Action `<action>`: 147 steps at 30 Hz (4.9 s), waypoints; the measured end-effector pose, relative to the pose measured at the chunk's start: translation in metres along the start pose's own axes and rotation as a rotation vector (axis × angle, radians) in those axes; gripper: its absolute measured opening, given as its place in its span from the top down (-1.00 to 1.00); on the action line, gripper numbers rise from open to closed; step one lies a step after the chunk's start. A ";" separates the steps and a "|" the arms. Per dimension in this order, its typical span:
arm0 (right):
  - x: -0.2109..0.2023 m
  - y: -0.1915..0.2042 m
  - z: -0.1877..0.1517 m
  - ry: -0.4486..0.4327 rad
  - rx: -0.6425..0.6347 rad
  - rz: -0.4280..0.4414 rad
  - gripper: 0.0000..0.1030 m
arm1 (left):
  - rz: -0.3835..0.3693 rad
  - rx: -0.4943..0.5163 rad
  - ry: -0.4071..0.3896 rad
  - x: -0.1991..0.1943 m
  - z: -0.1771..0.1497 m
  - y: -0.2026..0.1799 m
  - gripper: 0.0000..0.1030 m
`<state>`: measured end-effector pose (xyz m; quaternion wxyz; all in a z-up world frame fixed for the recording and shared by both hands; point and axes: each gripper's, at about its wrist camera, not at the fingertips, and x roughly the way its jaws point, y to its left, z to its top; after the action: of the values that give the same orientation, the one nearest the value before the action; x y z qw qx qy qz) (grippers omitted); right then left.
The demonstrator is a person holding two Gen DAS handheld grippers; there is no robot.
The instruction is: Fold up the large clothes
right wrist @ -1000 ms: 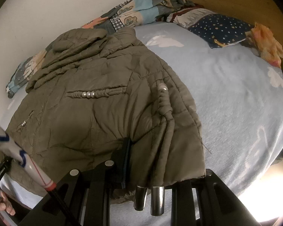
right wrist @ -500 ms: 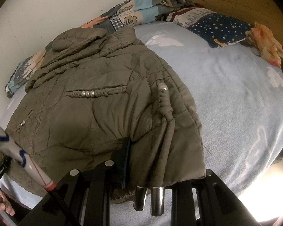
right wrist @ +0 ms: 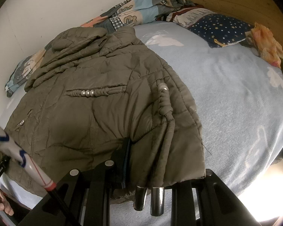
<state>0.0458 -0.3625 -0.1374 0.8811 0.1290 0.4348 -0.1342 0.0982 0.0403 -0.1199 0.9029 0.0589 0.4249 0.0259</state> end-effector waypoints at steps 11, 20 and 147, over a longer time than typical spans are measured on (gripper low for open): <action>0.002 -0.003 0.000 0.006 0.008 0.008 0.52 | 0.023 0.026 -0.005 -0.001 0.000 -0.004 0.34; 0.008 -0.019 0.000 0.026 0.109 0.077 0.33 | 0.032 0.026 -0.001 0.003 -0.004 0.001 0.11; 0.193 0.087 0.417 -0.122 0.025 0.077 0.71 | -0.332 0.034 -0.249 0.075 0.381 0.023 0.09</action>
<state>0.4942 -0.4488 -0.0365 0.9088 0.1480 0.3734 -0.1131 0.4396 0.0386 0.0666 0.9391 0.0062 0.3145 -0.1381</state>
